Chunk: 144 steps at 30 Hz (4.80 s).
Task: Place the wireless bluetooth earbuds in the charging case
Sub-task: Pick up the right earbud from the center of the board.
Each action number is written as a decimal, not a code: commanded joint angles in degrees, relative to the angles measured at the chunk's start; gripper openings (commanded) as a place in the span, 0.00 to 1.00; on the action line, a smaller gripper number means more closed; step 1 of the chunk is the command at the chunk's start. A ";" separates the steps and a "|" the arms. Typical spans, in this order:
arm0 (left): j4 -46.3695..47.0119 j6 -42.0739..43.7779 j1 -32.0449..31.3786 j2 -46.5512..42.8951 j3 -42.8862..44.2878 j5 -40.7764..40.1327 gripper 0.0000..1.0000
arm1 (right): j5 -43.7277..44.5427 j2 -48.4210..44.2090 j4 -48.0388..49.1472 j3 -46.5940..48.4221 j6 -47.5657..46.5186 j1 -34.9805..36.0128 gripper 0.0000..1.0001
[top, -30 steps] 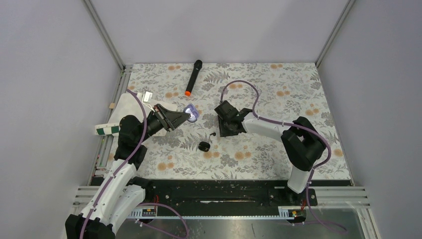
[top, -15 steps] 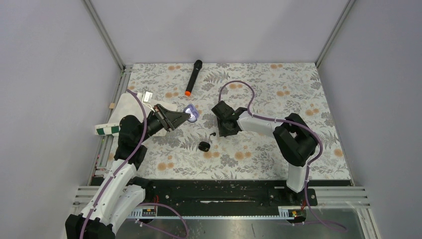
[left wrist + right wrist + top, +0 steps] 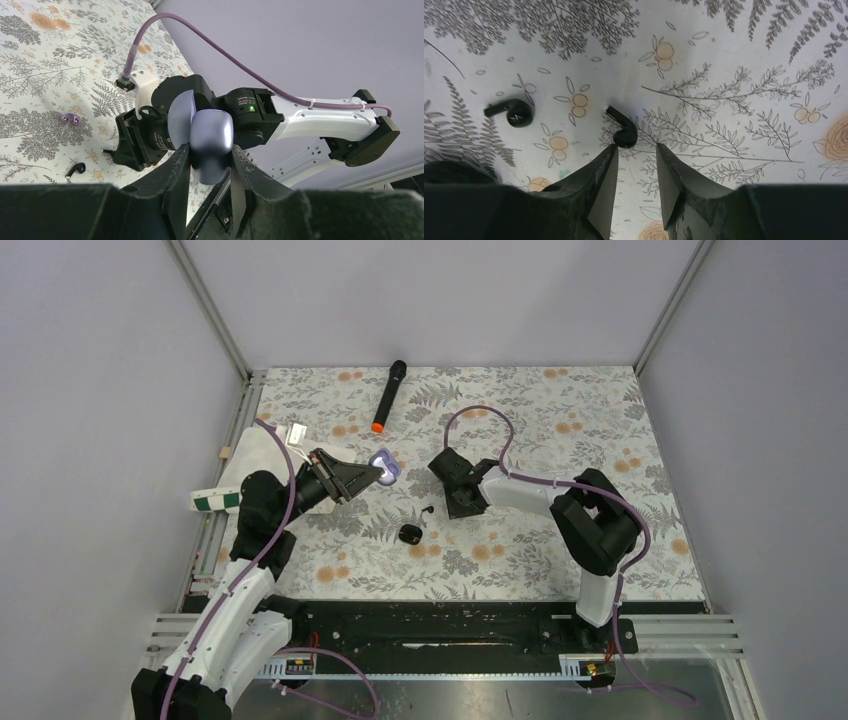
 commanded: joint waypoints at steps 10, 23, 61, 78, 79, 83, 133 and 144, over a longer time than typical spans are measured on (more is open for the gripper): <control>4.81 -0.82 0.27 0.02 0.26 1.01 0.00 | 0.29 -7.32 3.00 -5.70 0.09 -1.57 0.41; 4.83 -0.84 0.29 -0.65 -0.22 1.03 0.00 | -5.13 -4.13 4.35 -2.75 -0.42 -1.69 0.43; 3.70 -0.16 0.27 -1.24 -0.44 0.86 0.00 | -5.41 -10.62 5.46 -6.33 14.11 -7.43 0.44; 3.03 0.26 0.27 -2.12 -0.36 0.90 0.00 | -3.90 -5.36 4.31 -6.74 37.23 -8.63 0.41; 3.11 0.24 0.27 -2.03 -0.36 0.97 0.00 | -3.97 -5.02 4.31 -6.70 37.42 -8.74 0.41; 2.88 0.26 0.27 -2.12 -0.14 1.16 0.00 | -3.81 -3.92 4.40 -6.09 37.59 -8.93 0.41; 2.42 1.97 0.27 3.68 1.21 9.70 0.00 | -5.26 -16.13 15.10 -13.16 17.98 -9.99 0.00; 17.03 -7.33 0.27 5.76 -2.77 9.96 0.00 | -6.16 -39.00 22.10 -15.60 13.55 -7.40 0.00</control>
